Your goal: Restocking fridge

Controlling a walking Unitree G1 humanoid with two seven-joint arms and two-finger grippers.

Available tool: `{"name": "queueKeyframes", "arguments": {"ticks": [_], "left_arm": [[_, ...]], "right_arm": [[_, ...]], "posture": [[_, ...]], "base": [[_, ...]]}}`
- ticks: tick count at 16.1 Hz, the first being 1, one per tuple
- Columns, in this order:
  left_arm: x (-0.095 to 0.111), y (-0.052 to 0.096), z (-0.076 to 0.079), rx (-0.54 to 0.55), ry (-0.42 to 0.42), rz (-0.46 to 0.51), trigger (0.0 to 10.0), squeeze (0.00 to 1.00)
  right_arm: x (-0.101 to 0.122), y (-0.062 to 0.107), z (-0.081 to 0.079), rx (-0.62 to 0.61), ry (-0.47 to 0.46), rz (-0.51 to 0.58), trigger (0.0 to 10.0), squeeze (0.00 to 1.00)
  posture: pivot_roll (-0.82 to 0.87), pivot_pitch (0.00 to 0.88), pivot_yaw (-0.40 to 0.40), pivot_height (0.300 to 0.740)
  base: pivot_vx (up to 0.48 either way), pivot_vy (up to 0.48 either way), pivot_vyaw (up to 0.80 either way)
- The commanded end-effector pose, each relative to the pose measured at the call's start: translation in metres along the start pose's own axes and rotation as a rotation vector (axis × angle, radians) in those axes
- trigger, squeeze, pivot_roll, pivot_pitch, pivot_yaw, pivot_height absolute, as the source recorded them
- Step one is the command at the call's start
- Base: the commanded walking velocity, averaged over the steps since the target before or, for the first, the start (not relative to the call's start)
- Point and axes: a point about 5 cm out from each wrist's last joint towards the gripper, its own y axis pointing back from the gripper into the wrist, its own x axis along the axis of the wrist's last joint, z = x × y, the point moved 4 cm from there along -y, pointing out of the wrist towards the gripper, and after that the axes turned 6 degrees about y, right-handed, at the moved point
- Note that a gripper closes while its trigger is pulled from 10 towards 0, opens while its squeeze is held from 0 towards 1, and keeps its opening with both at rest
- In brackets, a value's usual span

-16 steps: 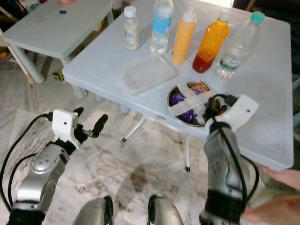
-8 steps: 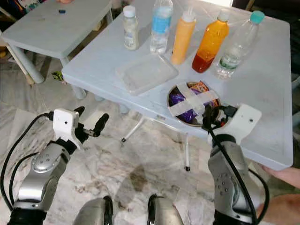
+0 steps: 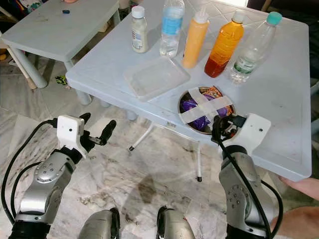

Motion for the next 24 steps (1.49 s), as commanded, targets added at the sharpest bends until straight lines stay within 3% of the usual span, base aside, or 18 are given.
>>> {"name": "queueKeyframes", "arguments": {"ticks": [1,7,12,13,15,19,20,24], "left_arm": [[-0.002,0.001,0.0,-0.008,0.001,-0.01,10.0,0.0],[-0.003,0.001,0.001,-0.012,0.0,-0.014,10.0,0.0],[-0.002,0.001,0.0,-0.01,-0.005,-0.014,10.0,0.0],[-0.002,0.001,0.0,-0.01,-0.007,-0.014,10.0,0.0],[-0.003,0.001,0.0,-0.009,-0.008,-0.015,10.0,0.0],[-0.002,0.002,0.0,-0.01,-0.011,-0.016,10.0,0.0],[-0.002,0.002,0.0,-0.011,-0.011,-0.016,10.0,0.0],[-0.002,0.002,0.0,-0.013,-0.012,-0.017,10.0,0.0]], "right_arm": [[-0.008,0.001,0.011,-0.045,0.012,-0.027,10.0,0.0],[-0.025,-0.007,0.023,-0.087,0.021,-0.082,10.0,0.0],[-0.024,-0.027,0.027,-0.077,0.002,-0.089,10.0,0.0],[-0.021,-0.029,0.026,-0.072,0.0,-0.083,8.7,0.0],[-0.018,-0.033,0.024,-0.063,-0.004,-0.074,9.9,0.0],[-0.022,-0.036,0.025,-0.076,-0.033,-0.094,10.0,0.0],[-0.023,-0.038,0.024,-0.076,-0.057,-0.102,0.0,0.0],[-0.026,-0.047,0.024,-0.066,-0.053,-0.148,0.0,0.0]], "posture": [[0.05,0.171,-0.025,0.74],[0.06,0.174,-0.023,0.74],[0.07,0.175,-0.021,0.74],[0.07,0.175,-0.021,0.74],[0.07,0.176,-0.02,0.74],[0.07,0.178,-0.02,0.74],[0.07,0.179,-0.019,0.74],[0.07,0.18,-0.02,0.74]], "base": [[0.0,0.0,0.0],[0.0,0.0,0.0],[0.0,0.0,0.0],[0.0,0.0,0.0],[0.0,0.0,0.0],[0.0,0.0,0.0],[0.0,0.0,0.0],[0.0,0.0,0.0]]}}
